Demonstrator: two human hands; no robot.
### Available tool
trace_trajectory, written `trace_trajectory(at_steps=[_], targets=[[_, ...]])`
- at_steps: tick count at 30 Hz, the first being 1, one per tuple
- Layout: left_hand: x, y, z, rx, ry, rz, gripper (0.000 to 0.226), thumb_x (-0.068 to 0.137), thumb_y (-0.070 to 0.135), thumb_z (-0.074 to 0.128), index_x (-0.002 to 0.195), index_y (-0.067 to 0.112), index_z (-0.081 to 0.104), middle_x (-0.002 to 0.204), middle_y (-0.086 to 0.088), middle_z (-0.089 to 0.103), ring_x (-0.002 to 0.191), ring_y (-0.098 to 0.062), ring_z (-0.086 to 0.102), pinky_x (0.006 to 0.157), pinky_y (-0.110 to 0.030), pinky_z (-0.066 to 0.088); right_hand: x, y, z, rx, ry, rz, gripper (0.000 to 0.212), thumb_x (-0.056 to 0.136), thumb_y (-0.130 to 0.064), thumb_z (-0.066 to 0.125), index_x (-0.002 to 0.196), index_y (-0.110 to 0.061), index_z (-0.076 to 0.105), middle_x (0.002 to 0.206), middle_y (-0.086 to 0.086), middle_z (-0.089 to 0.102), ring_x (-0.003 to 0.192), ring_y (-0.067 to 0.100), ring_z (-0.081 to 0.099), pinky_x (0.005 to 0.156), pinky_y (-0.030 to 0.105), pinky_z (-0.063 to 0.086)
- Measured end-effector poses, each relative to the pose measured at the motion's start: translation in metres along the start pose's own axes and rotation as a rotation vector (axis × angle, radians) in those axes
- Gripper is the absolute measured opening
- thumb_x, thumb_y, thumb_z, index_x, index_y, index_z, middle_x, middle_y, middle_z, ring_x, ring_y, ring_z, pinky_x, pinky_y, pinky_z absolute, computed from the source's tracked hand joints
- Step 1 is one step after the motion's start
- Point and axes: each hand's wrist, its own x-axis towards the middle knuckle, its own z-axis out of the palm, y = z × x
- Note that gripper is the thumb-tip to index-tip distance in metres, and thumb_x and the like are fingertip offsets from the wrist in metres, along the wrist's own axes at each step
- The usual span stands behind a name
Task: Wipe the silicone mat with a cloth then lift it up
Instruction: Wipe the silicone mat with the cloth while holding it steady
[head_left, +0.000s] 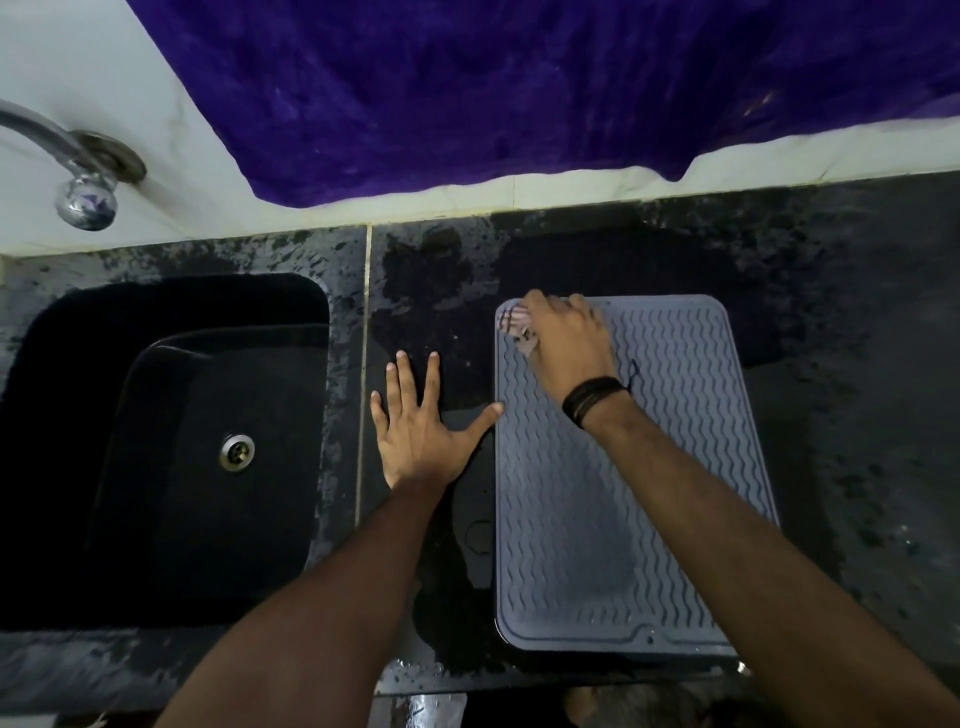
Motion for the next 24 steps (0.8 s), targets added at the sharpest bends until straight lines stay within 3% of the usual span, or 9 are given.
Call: trace_trajectory(at_steps=[4,8,17,24], targets=[[-0.001,0.000,0.000,-0.005,0.004,0.001,0.117,0.071,0.105,0.017,0.164,0.036,-0.002,0.171,-0.003,-0.011,0.157,-0.019,-0.014,0.126,-0.048,-0.007,0.008,0.010,0.023,-0.006,0.034,0.158,0.059,0.079,-0.016,0.068,0.134,-0.017,0.045,0.129,0.008,0.057,0.122,0.032,0.045,0.097,0.049,0.036],[-0.001,0.001,-0.001,0.002,0.003,0.002,0.118,0.070,0.105,0.017,0.164,0.036,-0.002,0.171,-0.003,-0.012,0.157,-0.019,-0.015,0.126,-0.048,-0.008,-0.010,0.025,0.055,0.040,0.080,0.081,0.068,0.075,-0.008,0.065,0.138,-0.024,0.046,0.150,-0.003,0.040,0.131,0.025,0.036,0.106,0.050,0.025],[0.000,-0.001,0.002,0.011,0.013,-0.001,0.120,0.069,0.106,0.018,0.164,0.036,-0.001,0.171,-0.003,-0.012,0.157,-0.018,-0.015,0.127,-0.049,-0.007,0.004,0.039,0.058,0.226,0.118,-0.050,0.068,0.064,-0.003,0.066,0.128,-0.023,0.057,0.143,-0.002,0.048,0.126,0.025,0.040,0.106,0.045,0.020],[0.000,0.002,0.003,0.025,0.015,0.021,0.113,0.075,0.102,0.019,0.164,0.036,-0.001,0.171,-0.005,-0.011,0.157,-0.020,-0.015,0.125,-0.052,-0.010,0.007,0.036,0.063,0.267,0.106,0.062,0.090,0.068,-0.013,0.069,0.149,-0.022,0.032,0.155,0.003,0.031,0.136,0.028,0.032,0.113,0.056,0.021]])
